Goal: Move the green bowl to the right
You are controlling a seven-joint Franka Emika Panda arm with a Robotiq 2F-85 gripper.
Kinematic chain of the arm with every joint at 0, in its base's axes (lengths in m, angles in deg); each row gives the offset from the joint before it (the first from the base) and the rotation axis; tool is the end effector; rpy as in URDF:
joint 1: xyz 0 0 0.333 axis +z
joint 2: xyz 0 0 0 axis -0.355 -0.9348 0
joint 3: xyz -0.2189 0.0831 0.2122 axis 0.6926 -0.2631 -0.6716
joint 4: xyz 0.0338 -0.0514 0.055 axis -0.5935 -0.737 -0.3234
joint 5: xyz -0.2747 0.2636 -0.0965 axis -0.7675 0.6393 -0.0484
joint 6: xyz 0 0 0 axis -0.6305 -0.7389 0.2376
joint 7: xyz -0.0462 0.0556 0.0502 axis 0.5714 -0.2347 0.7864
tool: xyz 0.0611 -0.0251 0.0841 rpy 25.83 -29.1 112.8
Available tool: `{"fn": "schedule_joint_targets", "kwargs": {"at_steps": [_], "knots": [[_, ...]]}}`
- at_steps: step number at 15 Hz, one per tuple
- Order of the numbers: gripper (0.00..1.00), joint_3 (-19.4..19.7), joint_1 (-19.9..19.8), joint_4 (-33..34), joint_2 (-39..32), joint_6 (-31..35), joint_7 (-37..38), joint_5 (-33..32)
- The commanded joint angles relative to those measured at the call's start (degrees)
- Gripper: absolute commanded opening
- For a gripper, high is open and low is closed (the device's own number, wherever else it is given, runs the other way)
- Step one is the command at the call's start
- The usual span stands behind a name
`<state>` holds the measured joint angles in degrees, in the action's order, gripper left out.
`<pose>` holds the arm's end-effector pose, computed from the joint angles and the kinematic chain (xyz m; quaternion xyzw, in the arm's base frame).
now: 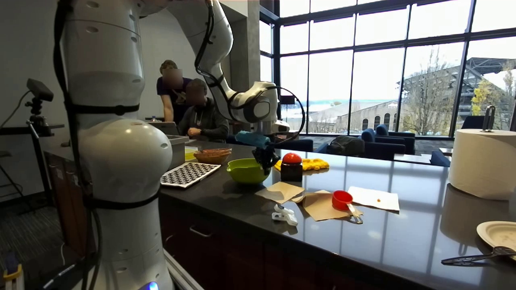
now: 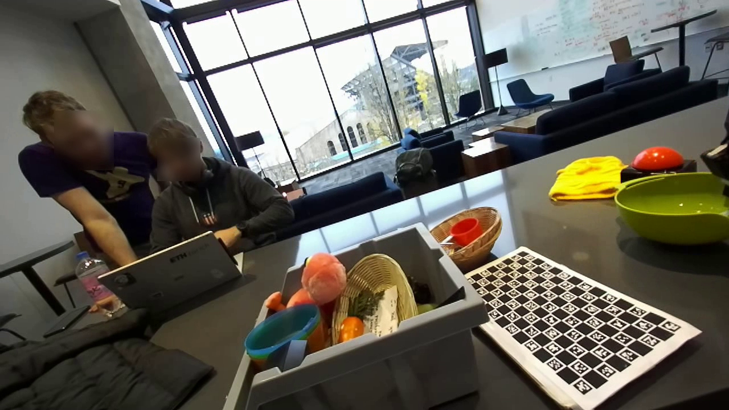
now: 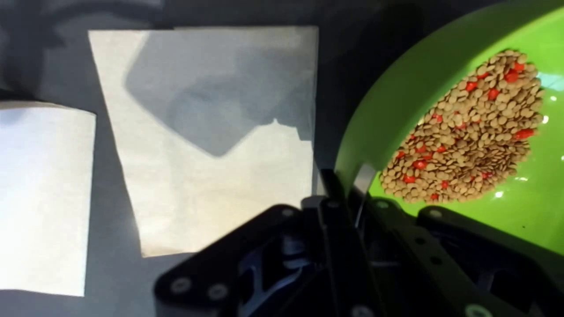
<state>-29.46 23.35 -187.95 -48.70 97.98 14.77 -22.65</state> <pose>0.4946 0.0495 0.3098 -0.9959 0.0124 -0.0712 0.0540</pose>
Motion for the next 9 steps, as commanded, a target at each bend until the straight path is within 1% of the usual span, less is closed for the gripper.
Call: {"fn": "schedule_joint_targets", "kwargs": {"at_steps": [1, 9], "knots": [[0.02, 1.25, -0.85, -4.06, 4.24, 0.26, -0.58, 1.70], [0.02, 3.66, -1.59, -8.13, 7.20, 0.92, -0.65, 2.28]]}}
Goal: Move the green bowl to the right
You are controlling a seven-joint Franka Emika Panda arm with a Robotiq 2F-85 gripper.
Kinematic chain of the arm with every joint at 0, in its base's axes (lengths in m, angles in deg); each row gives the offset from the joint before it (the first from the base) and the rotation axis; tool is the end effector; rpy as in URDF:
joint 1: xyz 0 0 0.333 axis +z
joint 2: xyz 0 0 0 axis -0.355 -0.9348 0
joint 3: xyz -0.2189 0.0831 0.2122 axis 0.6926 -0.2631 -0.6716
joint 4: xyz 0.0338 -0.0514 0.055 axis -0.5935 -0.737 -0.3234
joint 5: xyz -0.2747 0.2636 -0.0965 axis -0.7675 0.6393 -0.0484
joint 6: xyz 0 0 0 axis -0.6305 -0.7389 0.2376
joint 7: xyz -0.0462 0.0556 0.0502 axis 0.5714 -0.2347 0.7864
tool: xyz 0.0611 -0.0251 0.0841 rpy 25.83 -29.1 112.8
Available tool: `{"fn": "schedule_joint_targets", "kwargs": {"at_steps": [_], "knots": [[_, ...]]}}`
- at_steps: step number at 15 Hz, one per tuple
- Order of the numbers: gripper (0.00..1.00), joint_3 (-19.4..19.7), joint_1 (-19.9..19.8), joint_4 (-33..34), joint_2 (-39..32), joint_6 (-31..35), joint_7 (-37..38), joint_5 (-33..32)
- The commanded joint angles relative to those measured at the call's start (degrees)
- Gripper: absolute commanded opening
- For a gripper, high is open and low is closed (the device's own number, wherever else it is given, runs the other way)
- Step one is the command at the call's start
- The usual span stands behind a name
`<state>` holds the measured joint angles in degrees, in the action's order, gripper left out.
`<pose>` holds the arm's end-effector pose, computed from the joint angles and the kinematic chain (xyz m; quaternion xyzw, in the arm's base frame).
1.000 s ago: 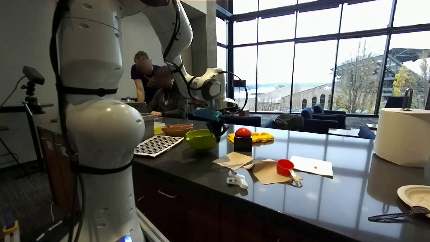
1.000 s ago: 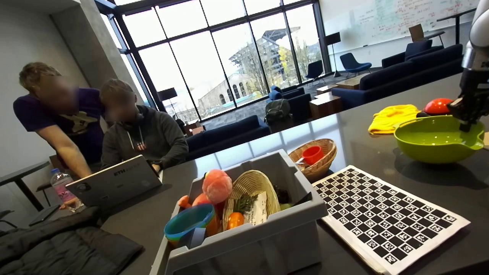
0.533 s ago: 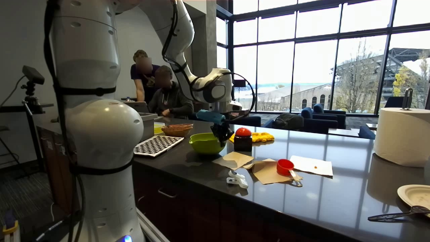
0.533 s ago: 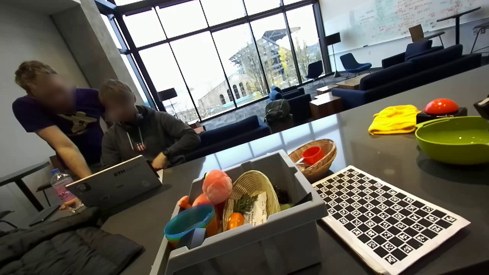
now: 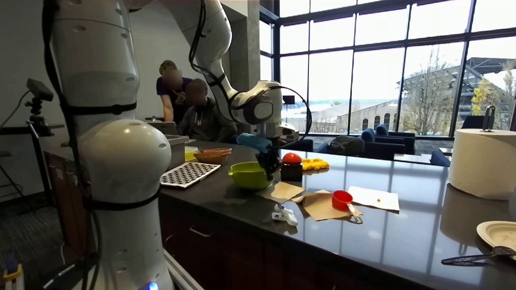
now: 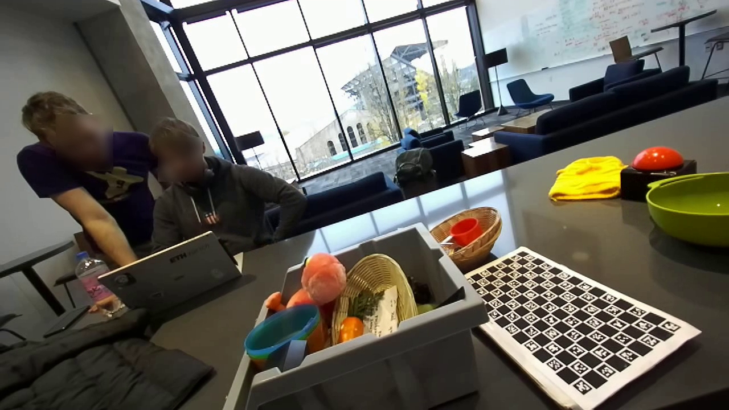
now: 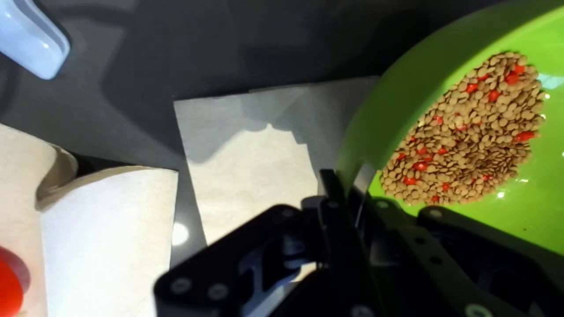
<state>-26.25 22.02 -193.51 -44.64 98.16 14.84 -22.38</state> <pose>0.4657 0.0091 0.3048 -0.9953 0.0550 -0.0618 0.0507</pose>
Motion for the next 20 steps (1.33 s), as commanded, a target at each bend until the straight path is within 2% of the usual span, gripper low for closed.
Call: {"fn": "schedule_joint_targets", "kwargs": {"at_steps": [1, 7, 8, 9, 12, 16, 19, 20], "knots": [[0.02, 0.58, -0.25, -2.85, 3.33, 0.71, -0.73, 2.11], [0.02, 1.01, -0.09, -3.84, 3.35, 0.99, -1.06, 2.79], [0.11, 1.04, -0.06, -3.90, 3.31, 0.93, -1.12, 3.20], [0.32, 1.04, -0.01, -3.91, 3.37, 0.72, -1.14, 3.57], [0.48, 0.96, 0.10, -3.74, 3.44, 0.59, -1.21, 4.26], [0.77, 0.79, 0.30, -3.38, 4.30, 0.03, -1.58, 4.00], [0.98, 0.12, 0.36, -3.06, 7.01, -1.32, -0.25, 0.78], [0.99, -0.17, 0.38, -2.92, 8.13, -1.95, 0.22, -0.52]]}}
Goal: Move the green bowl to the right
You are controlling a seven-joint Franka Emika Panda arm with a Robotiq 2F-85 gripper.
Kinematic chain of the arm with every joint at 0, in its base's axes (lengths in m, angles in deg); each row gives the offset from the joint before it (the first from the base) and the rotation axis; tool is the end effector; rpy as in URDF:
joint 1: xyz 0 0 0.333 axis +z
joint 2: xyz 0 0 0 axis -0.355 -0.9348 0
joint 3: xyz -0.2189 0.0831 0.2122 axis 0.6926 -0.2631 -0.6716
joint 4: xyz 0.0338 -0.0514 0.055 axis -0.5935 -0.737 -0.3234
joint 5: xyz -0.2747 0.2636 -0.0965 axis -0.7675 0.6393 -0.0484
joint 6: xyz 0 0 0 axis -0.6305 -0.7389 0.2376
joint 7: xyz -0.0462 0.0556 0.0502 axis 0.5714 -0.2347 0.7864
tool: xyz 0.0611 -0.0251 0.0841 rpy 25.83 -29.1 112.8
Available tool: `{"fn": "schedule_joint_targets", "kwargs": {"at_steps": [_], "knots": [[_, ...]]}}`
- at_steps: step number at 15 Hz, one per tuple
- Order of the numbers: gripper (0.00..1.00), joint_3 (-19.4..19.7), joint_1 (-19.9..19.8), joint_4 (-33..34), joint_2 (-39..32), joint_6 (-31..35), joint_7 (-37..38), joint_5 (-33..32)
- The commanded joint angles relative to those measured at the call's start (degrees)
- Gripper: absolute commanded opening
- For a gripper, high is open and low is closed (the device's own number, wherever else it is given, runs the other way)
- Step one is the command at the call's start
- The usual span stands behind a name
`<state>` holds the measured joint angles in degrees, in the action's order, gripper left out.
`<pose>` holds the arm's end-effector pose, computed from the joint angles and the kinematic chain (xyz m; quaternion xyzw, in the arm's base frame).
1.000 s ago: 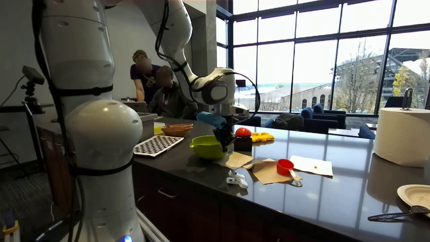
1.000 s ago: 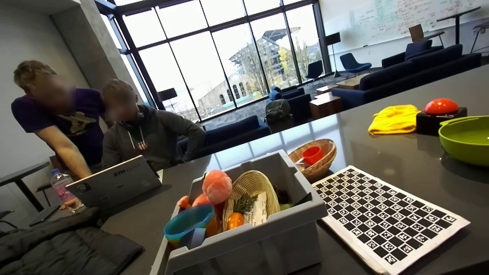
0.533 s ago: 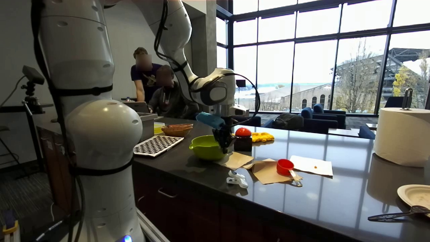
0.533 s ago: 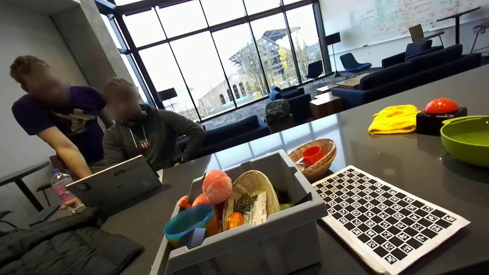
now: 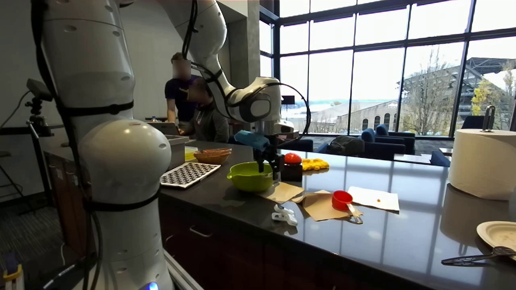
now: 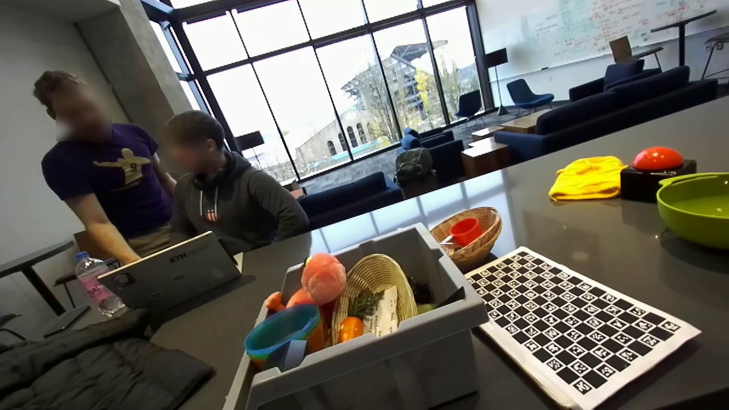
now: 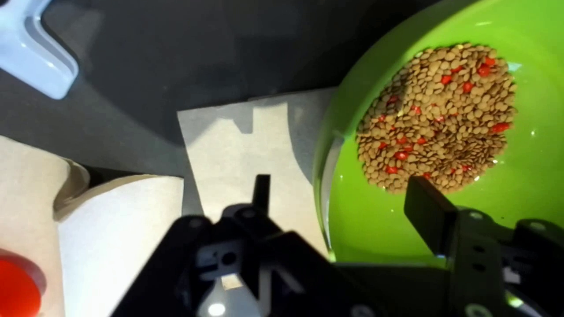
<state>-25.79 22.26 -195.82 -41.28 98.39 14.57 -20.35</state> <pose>0.4535 0.0062 0.3158 -0.9931 0.0688 -0.0729 0.0613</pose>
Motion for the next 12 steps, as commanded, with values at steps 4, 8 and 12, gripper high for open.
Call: {"fn": "schedule_joint_targets", "kwargs": {"at_steps": [4, 8, 12], "knots": [[1.00, -2.36, 1.56, 0.97, 9.59, -7.61, -1.46, -7.55], [1.00, -3.09, 3.53, 2.34, 9.70, -10.16, -3.36, -7.67], [1.00, -4.27, 5.41, 2.97, 11.21, -12.46, -4.40, -7.66]]}}
